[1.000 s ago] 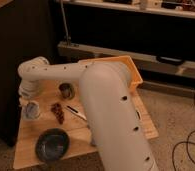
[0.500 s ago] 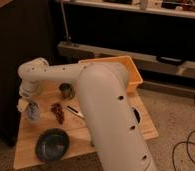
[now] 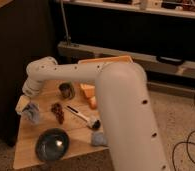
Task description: Place towel in paper cup
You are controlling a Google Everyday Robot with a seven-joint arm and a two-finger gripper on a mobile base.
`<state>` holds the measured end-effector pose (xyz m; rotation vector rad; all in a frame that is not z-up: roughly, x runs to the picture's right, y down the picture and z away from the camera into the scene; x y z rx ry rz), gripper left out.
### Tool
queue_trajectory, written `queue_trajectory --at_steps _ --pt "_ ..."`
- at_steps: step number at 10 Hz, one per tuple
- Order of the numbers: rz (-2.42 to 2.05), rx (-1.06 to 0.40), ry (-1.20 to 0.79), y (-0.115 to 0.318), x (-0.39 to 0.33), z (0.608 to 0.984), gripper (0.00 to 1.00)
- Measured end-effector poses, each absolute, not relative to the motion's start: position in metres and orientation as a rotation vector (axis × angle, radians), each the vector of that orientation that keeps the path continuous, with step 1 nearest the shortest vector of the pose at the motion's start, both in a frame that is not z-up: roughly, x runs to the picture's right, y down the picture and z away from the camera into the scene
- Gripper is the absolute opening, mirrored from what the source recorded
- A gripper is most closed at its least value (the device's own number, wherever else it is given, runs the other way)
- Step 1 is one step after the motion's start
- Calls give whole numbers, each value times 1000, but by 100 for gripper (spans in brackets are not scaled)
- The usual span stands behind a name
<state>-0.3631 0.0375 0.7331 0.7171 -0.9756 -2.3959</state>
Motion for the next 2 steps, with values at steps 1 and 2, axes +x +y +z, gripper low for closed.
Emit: queue_trajectory --at_steps 1,2 --pt "-2363 719 -962 31 -351 728 80" --pt "-2340 713 -952 27 -340 728 80"
